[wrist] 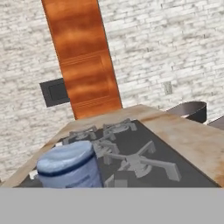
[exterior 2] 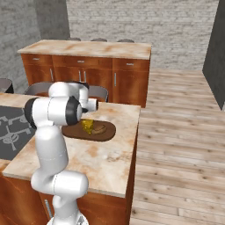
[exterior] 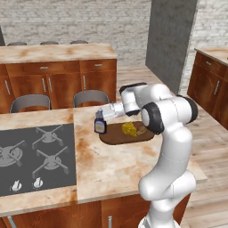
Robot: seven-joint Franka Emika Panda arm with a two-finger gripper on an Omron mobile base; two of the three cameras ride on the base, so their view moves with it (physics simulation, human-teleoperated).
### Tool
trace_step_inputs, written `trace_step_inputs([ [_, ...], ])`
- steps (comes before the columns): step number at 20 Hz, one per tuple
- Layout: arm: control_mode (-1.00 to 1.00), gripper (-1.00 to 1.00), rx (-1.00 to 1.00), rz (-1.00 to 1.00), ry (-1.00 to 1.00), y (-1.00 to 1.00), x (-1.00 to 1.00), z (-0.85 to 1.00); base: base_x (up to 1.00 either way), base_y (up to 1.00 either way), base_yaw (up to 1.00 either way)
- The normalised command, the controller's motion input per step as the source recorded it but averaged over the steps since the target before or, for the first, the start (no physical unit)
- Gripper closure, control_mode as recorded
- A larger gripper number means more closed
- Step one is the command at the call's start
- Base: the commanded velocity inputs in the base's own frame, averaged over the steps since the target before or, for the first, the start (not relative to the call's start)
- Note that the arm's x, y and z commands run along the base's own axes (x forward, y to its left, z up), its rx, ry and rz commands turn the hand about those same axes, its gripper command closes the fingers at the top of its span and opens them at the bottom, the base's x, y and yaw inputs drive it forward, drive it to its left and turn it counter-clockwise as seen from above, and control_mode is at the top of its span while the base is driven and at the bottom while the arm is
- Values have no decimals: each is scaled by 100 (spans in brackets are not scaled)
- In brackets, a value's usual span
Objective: Retrieve the reheated potato from the microwave, then place the potato, cheese, and condiment on the cutting board.
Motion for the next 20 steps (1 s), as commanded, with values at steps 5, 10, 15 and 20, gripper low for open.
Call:
trace_step_inputs([
  [5,-100,100,0,0,2,-55,0,-4,0,0,0],
  [10,-100,100,1,0,0,-43,0,-13,0,0,0],
  [15,-100,100,0,0,1,-14,0,-13,0,0,0],
  [20,-100,100,0,0,0,-16,1,-17,0,0,0],
])
